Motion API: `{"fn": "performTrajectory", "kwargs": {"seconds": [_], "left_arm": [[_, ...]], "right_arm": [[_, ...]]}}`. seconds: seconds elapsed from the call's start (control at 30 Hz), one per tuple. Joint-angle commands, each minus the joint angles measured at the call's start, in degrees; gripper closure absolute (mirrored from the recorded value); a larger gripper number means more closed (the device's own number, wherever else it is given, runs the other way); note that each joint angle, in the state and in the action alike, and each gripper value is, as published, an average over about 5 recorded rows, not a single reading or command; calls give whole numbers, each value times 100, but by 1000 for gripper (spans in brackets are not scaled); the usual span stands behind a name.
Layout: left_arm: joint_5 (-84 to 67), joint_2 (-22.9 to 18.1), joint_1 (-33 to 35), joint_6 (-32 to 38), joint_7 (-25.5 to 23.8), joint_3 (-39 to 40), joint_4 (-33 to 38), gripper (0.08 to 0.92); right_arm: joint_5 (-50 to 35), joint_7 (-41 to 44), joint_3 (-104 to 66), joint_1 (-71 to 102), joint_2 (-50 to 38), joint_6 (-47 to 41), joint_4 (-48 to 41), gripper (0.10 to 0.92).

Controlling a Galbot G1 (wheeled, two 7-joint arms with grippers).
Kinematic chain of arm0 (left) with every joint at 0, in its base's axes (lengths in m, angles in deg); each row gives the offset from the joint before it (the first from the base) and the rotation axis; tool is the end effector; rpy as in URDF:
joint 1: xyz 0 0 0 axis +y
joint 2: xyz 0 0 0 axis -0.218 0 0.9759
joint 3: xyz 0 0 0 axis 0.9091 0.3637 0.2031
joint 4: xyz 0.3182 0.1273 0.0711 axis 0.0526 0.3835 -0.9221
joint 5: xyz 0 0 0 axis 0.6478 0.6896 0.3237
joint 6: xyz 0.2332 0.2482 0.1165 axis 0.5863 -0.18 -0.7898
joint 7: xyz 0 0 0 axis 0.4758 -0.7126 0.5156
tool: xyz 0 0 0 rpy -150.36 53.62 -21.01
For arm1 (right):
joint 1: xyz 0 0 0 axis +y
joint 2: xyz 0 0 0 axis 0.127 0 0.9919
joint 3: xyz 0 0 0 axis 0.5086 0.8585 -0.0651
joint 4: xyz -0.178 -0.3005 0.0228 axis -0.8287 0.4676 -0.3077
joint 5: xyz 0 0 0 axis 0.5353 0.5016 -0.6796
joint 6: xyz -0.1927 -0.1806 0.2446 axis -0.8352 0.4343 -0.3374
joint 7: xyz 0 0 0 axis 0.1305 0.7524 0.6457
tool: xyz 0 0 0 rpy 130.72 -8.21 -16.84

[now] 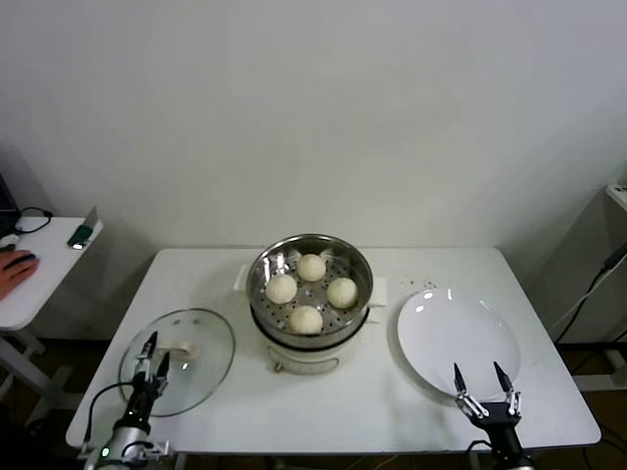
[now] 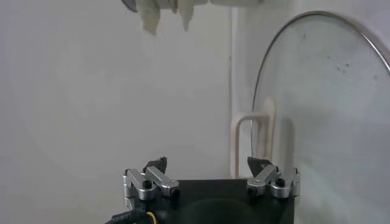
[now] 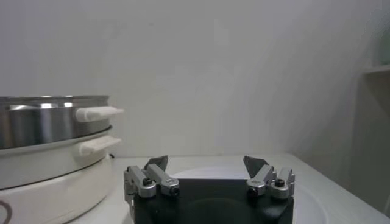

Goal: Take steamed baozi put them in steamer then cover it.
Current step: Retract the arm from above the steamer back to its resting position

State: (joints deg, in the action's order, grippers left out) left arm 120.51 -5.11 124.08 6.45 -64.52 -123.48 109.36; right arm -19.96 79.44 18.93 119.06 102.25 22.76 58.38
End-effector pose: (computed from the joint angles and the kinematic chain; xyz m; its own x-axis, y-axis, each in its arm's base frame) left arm 0.1990 0.1626 -0.4597 -0.9983 -0.0506 0.0303 0.0311 -0.0144 0.9994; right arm 0.1290 -0.1226 -0.4202 -0.9990 -0.0342 0.0301 -0.0329 0.9986 0.0418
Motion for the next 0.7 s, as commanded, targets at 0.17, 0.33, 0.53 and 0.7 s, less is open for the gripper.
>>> {"fn": "performTrajectory", "kwargs": {"seconds": [0.17, 0.33, 0.53, 0.7], "left_arm": [[138, 15, -443, -114, -29, 167, -413, 177], [168, 1, -442, -304, -11, 144, -459, 177], [210, -26, -417, -335, 0, 114, -475, 269], [215, -73, -416, -305, 55, 127, -464, 416]], "right_arm": [[15, 26, -43, 88, 45, 0, 163, 203], [21, 46, -53, 141, 72, 17, 207, 203], [70, 73, -31, 147, 98, 30, 209, 203], [148, 99, 2, 147, 138, 29, 216, 203]]}}
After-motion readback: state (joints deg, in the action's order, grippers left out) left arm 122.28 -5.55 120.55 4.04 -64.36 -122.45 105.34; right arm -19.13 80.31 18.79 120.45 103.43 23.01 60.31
